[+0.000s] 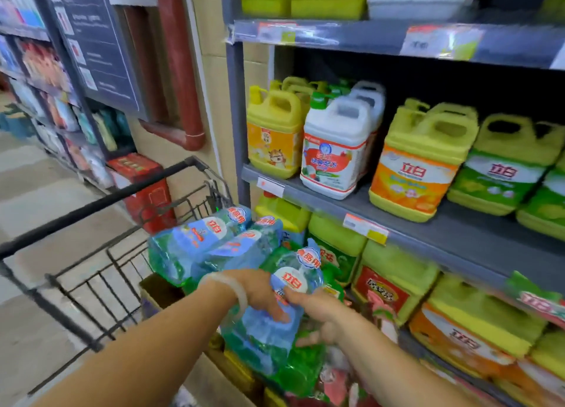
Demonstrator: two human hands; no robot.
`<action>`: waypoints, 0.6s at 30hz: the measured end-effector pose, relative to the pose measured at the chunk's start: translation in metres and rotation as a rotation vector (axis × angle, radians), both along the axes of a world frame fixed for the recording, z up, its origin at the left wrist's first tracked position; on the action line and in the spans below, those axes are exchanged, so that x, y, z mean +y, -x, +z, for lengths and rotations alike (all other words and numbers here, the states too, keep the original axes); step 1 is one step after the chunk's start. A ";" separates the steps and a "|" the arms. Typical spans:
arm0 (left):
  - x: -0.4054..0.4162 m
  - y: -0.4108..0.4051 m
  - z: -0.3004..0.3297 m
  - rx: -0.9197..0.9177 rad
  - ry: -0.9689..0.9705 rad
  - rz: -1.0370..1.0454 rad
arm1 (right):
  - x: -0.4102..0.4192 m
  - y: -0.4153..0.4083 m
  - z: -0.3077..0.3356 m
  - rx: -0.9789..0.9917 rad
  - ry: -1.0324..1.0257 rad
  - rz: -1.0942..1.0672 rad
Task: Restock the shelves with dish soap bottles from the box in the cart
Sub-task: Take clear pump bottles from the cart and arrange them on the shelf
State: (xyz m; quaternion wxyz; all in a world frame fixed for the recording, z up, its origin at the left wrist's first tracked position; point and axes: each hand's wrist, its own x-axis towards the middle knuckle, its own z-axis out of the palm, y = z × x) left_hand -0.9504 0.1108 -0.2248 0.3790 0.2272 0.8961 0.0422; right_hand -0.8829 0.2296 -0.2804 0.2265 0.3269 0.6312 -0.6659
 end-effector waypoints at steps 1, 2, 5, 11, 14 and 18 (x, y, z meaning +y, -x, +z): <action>0.000 0.004 -0.002 -0.006 0.004 -0.003 | -0.002 0.000 0.000 -0.008 -0.001 -0.033; 0.001 0.006 -0.002 0.006 -0.005 -0.004 | -0.004 0.001 0.001 -0.015 -0.008 -0.070; 0.001 0.010 0.001 0.034 -0.078 -0.002 | -0.012 0.002 0.000 -0.021 -0.030 -0.170; -0.015 0.014 -0.017 -0.152 -0.383 0.140 | -0.027 -0.013 0.008 0.039 0.021 -0.377; -0.023 0.011 -0.015 -0.213 -0.482 0.169 | -0.030 -0.024 0.012 0.075 -0.028 -0.424; -0.027 0.003 -0.010 -0.283 -0.571 0.237 | -0.032 -0.043 0.016 0.149 -0.016 -0.440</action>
